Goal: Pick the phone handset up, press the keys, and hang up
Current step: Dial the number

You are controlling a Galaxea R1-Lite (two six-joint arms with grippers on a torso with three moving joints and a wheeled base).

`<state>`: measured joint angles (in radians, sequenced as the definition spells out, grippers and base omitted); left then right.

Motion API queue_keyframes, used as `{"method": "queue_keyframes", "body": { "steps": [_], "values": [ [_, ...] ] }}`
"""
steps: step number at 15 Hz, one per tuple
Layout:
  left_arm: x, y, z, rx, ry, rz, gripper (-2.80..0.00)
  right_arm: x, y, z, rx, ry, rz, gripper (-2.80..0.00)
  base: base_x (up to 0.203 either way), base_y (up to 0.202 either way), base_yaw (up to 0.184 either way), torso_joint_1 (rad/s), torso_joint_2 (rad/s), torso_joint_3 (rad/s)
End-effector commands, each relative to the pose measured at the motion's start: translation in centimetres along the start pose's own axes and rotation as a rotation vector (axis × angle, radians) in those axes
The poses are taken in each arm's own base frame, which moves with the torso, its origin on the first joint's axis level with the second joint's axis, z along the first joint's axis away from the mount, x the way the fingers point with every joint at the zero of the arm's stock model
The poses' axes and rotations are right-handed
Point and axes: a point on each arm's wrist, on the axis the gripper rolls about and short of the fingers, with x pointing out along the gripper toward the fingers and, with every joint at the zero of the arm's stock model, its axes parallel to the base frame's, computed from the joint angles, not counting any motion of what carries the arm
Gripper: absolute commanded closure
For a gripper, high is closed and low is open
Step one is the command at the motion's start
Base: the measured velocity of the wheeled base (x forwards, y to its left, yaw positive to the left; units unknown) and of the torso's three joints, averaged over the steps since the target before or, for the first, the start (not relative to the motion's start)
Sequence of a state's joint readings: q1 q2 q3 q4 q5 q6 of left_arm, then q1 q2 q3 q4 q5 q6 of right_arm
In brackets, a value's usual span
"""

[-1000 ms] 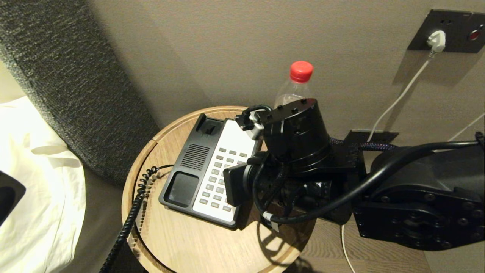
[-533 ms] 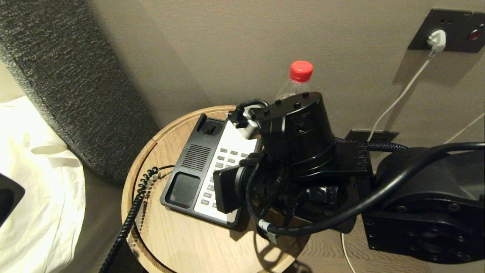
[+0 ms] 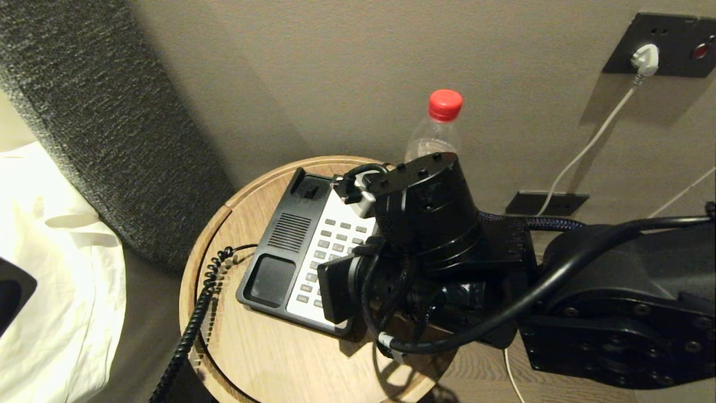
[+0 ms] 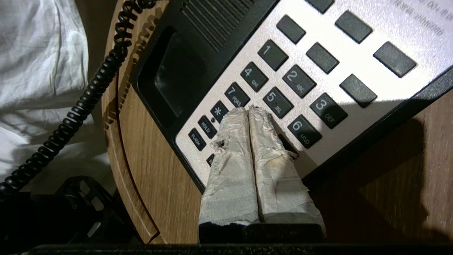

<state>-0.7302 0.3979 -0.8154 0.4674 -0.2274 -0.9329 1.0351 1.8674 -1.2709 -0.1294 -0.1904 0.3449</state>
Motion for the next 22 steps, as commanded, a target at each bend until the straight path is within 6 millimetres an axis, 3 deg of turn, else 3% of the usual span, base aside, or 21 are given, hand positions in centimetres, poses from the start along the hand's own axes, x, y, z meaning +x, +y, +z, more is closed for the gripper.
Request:
{"method": "queue_keyframes", "body": {
  "steps": [1, 9, 16, 18, 22],
  "values": [
    [0.0, 0.0, 0.0, -0.006, 0.002, 0.001, 0.00, 0.2, -0.1, -0.1, 0.001, 0.008, -0.008, 0.00, 0.000, 0.000, 0.000, 0.000, 0.00, 0.000],
    [0.1, 0.1, 0.0, -0.005, 0.003, 0.002, 0.00, 1.0, -1.8, -0.5, -0.009, 0.024, -0.059, 0.00, 0.000, 0.000, 0.000, 0.000, 0.00, 0.000],
    [0.0, 0.1, -0.1, -0.006, 0.003, -0.001, 0.00, -0.3, -1.4, 0.3, 0.001, -0.008, -0.040, 0.00, 0.000, 0.000, 0.000, 0.000, 0.00, 0.000],
    [-0.1, 0.3, -0.3, -0.007, 0.004, 0.001, 0.00, -1.3, -0.5, 0.5, 0.010, -0.020, -0.008, 0.00, 0.000, 0.000, 0.000, 0.000, 0.00, 0.000],
    [-0.1, 0.3, -0.3, -0.008, 0.003, -0.001, 0.00, -1.3, 0.0, 0.1, 0.007, -0.009, 0.005, 0.00, 0.000, 0.000, 0.000, 0.000, 0.00, 0.000]
  ]
}}
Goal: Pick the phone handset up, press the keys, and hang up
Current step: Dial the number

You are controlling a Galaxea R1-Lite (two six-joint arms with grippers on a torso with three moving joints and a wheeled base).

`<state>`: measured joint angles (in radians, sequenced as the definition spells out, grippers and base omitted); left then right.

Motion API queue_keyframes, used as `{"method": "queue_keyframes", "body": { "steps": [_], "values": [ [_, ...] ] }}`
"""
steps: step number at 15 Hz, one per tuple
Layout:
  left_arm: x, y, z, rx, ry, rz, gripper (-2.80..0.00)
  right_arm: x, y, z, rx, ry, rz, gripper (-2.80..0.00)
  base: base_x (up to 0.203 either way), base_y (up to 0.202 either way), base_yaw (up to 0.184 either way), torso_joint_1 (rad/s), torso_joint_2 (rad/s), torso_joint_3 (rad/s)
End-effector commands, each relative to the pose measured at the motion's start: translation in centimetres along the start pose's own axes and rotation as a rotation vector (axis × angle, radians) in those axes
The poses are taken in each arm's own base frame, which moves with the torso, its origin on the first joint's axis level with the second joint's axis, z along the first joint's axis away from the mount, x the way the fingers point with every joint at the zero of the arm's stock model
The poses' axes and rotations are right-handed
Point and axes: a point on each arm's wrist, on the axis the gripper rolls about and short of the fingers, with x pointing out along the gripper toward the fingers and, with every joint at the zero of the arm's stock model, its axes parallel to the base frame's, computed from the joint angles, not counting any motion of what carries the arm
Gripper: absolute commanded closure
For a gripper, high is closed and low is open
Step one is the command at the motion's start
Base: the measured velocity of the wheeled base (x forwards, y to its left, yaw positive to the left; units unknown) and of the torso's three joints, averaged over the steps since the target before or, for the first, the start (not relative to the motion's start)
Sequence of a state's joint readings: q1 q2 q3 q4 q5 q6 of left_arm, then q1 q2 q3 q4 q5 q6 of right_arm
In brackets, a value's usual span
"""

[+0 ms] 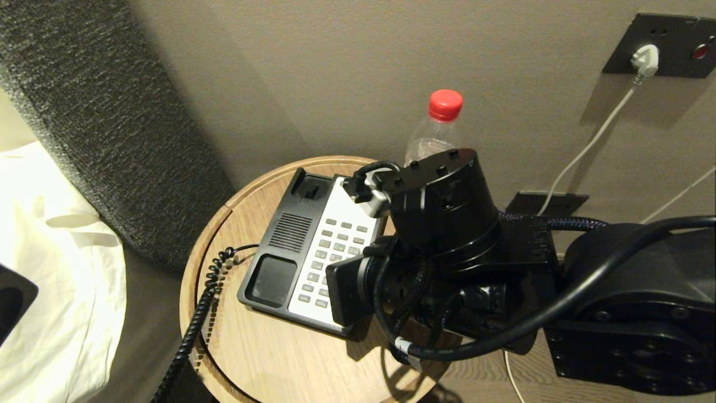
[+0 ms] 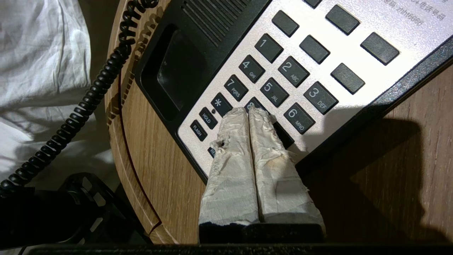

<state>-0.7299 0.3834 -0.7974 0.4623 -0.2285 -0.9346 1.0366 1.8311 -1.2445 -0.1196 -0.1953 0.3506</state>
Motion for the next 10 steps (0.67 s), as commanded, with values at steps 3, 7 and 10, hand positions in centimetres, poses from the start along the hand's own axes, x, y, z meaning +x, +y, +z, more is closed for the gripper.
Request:
{"method": "queue_keyframes", "body": {
  "steps": [3, 7, 10],
  "values": [
    [0.0, 0.1, -0.1, -0.007, 0.004, 0.002, 0.00, -0.1, 0.3, -0.2, -0.002, 0.004, 0.015, 0.00, 0.000, 0.000, 0.000, 0.000, 0.00, 0.000],
    [0.1, 0.1, -0.1, -0.004, 0.006, 0.004, 0.00, 0.6, 0.1, -1.2, -0.012, 0.042, 0.001, 0.00, 0.000, 0.000, 0.000, 0.000, 0.00, 0.000],
    [0.0, 0.3, -0.2, -0.005, 0.006, 0.005, 0.00, 1.2, 0.0, -1.6, -0.014, 0.053, -0.006, 0.00, 0.000, 0.000, 0.000, 0.000, 0.00, 0.000]
  ]
}}
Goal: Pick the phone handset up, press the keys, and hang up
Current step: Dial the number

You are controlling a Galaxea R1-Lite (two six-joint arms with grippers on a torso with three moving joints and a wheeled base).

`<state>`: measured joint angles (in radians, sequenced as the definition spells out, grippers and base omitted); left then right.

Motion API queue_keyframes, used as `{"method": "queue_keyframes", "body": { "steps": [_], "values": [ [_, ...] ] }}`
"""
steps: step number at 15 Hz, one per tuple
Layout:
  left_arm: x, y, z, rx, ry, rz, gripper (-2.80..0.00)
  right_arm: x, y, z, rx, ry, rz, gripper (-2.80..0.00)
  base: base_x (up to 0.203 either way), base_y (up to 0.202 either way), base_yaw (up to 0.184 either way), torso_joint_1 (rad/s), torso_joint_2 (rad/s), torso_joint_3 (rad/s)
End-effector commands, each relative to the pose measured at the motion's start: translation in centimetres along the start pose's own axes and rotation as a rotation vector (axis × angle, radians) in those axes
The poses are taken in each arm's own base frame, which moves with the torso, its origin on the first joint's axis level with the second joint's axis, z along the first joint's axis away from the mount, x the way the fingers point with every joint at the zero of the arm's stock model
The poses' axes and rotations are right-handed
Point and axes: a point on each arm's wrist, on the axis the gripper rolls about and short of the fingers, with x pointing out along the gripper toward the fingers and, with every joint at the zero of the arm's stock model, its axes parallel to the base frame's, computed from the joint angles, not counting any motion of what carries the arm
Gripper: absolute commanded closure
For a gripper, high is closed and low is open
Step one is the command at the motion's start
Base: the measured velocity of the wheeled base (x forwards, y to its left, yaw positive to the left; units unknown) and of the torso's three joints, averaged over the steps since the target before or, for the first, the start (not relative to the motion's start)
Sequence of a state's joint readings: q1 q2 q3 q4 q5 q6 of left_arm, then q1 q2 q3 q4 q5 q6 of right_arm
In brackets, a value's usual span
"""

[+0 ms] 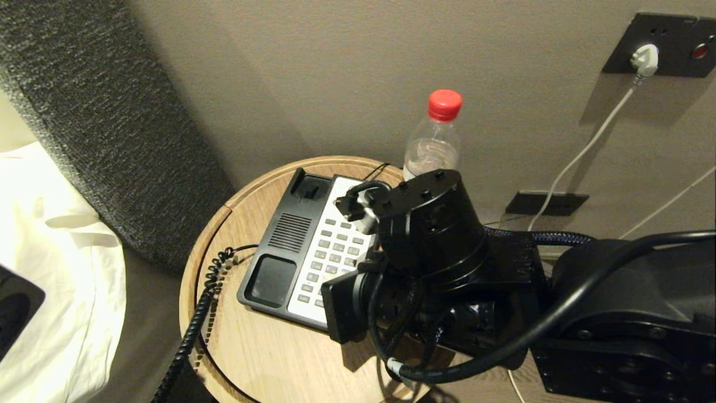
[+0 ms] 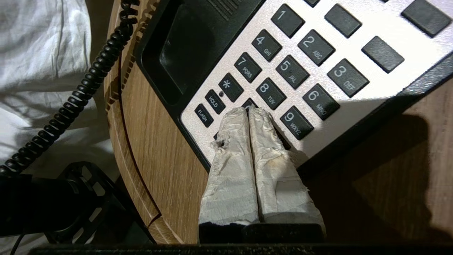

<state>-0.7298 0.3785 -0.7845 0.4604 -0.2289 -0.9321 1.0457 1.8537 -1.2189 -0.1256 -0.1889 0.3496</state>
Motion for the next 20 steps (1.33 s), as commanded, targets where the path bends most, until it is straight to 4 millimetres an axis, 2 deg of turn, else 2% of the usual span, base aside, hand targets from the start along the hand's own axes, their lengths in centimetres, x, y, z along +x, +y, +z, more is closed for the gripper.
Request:
{"method": "queue_keyframes", "body": {
  "steps": [1, 7, 13, 16, 18, 20],
  "values": [
    [-0.1, 0.0, -0.1, -0.005, 0.001, -0.004, 0.00, 0.7, -0.1, -0.4, -0.005, 0.016, -0.011, 0.00, 0.000, 0.000, 0.000, 0.000, 0.00, 0.000],
    [-0.1, 0.1, -0.1, -0.005, 0.004, -0.002, 0.00, 0.5, -0.2, -0.3, -0.008, 0.010, -0.015, 0.00, 0.000, 0.000, 0.000, 0.000, 0.00, 0.000],
    [-0.2, 0.5, -0.4, -0.009, 0.007, -0.003, 0.00, -1.4, 0.5, 0.4, 0.005, -0.023, 0.023, 0.00, 0.000, 0.000, 0.000, 0.000, 0.00, 0.000],
    [-0.2, 0.5, -0.4, -0.009, 0.007, -0.003, 0.00, -1.5, 0.6, 0.3, 0.006, -0.021, 0.027, 0.00, 0.000, 0.000, 0.000, 0.000, 0.00, 0.000],
    [-0.2, 0.5, -0.4, -0.007, 0.006, -0.002, 0.00, -2.5, 0.6, -0.6, -0.001, 0.003, 0.035, 0.00, 0.000, 0.000, 0.000, 0.000, 0.00, 0.000],
    [-0.3, 0.4, -0.4, -0.006, 0.006, -0.004, 0.00, -2.6, 0.4, -1.1, -0.008, 0.019, 0.027, 0.00, 0.000, 0.000, 0.000, 0.000, 0.00, 0.000]
  ]
}}
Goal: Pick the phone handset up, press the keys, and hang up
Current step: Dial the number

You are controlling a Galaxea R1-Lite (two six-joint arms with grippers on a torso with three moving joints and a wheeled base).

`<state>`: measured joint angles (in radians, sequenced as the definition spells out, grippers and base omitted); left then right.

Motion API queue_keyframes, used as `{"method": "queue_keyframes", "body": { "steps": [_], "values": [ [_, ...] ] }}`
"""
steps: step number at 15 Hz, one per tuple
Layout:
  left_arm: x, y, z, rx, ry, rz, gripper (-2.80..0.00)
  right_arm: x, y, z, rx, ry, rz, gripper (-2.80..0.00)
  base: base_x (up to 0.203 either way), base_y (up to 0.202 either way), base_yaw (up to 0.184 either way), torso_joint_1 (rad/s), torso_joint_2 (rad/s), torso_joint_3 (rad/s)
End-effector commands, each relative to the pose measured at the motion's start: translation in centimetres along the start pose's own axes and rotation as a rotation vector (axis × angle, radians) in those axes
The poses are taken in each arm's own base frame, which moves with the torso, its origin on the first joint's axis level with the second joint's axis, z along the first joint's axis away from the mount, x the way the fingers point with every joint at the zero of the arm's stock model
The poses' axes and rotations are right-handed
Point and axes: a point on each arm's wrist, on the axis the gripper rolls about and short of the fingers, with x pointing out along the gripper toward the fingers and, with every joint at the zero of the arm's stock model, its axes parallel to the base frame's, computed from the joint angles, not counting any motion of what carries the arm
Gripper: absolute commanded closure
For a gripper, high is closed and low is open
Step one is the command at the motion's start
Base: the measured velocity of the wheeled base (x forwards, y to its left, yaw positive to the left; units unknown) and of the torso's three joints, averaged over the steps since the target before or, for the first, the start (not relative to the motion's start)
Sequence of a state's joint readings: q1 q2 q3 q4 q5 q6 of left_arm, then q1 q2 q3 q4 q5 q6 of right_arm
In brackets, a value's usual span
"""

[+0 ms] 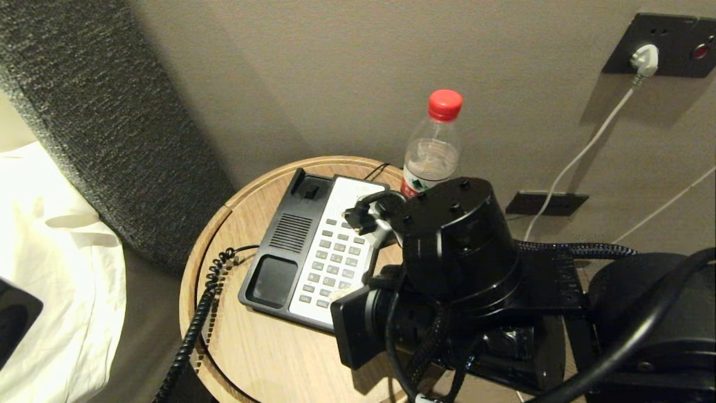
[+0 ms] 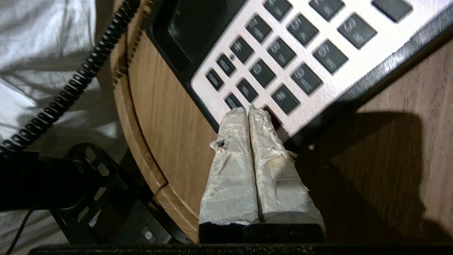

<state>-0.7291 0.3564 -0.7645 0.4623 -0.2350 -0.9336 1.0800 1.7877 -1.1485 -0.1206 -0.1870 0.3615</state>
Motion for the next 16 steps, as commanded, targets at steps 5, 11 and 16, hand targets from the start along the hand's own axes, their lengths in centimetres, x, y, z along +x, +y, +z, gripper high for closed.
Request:
{"method": "queue_keyframes", "body": {
  "steps": [5, 11, 16],
  "values": [
    [0.09, -0.21, 0.18, -0.004, 0.004, -0.001, 0.00, -0.73, -0.43, -0.72, -0.007, 0.014, -0.010, 0.00, 0.000, 0.000, 0.000, 0.000, 0.00, 0.000],
    [0.02, -0.21, 0.16, -0.003, 0.003, -0.005, 0.00, -0.39, -0.41, -0.83, -0.010, 0.019, -0.012, 0.00, 0.000, 0.000, 0.000, 0.000, 0.00, 0.000],
    [-0.02, -0.21, 0.14, -0.003, 0.002, -0.006, 0.00, -0.02, -0.51, -1.00, -0.010, 0.027, -0.018, 0.00, 0.000, 0.000, 0.000, 0.000, 0.00, 0.000]
  ]
}}
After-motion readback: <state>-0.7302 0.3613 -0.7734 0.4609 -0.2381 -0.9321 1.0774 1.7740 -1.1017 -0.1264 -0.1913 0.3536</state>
